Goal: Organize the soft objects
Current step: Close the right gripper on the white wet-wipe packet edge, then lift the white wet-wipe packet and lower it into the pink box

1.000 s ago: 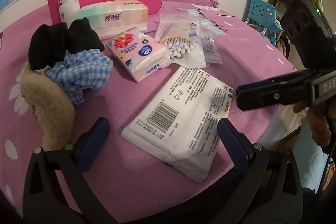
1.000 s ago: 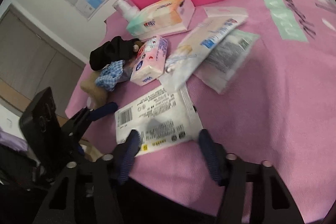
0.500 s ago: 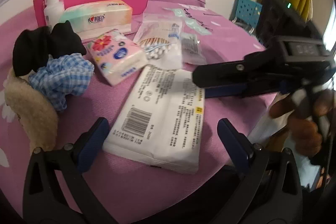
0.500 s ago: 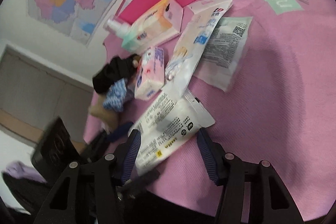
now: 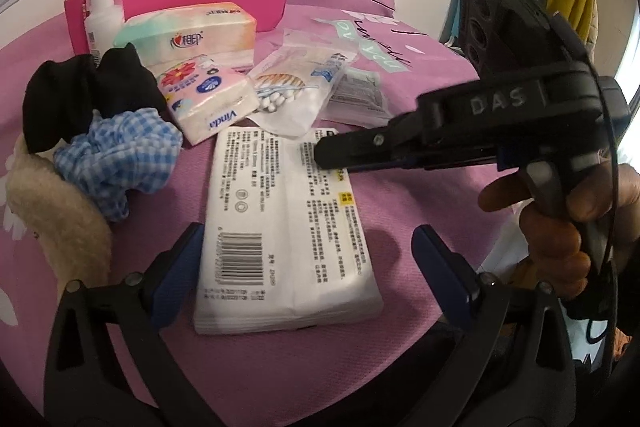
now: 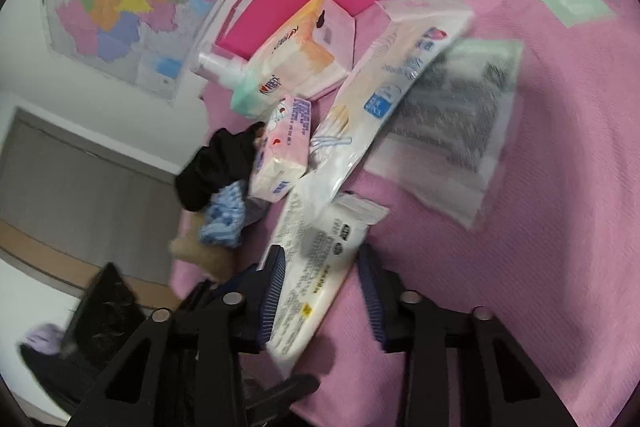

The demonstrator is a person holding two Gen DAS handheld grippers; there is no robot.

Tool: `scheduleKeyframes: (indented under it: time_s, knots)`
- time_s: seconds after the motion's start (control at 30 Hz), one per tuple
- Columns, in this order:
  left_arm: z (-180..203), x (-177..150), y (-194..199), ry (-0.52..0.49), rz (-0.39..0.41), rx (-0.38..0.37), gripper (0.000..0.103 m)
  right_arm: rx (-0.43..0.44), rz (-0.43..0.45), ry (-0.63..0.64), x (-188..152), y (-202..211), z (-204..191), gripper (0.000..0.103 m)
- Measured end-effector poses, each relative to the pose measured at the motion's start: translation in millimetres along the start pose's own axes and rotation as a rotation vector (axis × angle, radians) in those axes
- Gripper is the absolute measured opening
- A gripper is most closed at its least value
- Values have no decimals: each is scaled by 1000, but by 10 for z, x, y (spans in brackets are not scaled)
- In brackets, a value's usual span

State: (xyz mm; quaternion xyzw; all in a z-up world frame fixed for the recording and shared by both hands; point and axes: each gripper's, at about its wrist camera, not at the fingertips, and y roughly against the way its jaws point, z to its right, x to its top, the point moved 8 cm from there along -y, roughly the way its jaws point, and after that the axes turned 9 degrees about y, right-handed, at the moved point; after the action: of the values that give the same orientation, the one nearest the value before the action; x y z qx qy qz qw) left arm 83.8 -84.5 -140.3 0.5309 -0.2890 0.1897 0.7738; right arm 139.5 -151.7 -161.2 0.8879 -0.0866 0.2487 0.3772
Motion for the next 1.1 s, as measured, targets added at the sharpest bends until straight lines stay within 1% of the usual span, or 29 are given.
scheduleKeyframes:
  time_s: [0.03,0.07,0.17,0.33,0.4,0.43,0.5,0.57,0.67,0.73,0.77,0.83,0.9,1.03,1.1]
  knots:
    - [-13,11,3,3,0,7,97,-36,-7,19,16,-33,8,18]
    - [-50,28,18,12,5,21,94,-37,-7,27,22,-44,9,17]
    - [-223,63,64,54,15,52,94,-34,-5,31,25,-42,16,17]
    - [-276,72,78,68,-6,3,94,9,14,22,21,-10,-8,14]
    - [-277,72,78,83,-11,-21,102,27,22,38,29,2,-47,13]
    - [-274,71,74,94,-14,-32,103,34,28,47,37,4,-88,13]
    - [-254,65,59,91,-15,-11,103,45,41,69,52,40,-136,12]
    - [-210,59,16,59,-20,38,103,49,47,82,58,56,-175,12]
    - [-168,60,-33,26,-17,86,103,43,49,106,61,46,-245,12]
    - [-171,87,-17,31,-5,89,82,44,50,120,64,35,-309,12]
    - [-183,108,-4,41,-6,88,78,44,51,126,65,37,-327,12]
    - [-199,121,14,51,-9,78,77,30,56,136,72,41,-350,12]
    - [-197,116,15,44,-9,90,77,30,58,140,75,53,-359,12]
    - [-175,124,55,40,-8,88,77,20,61,158,79,81,-380,12]
    - [-136,156,114,27,5,90,77,20,67,163,85,114,-399,11]
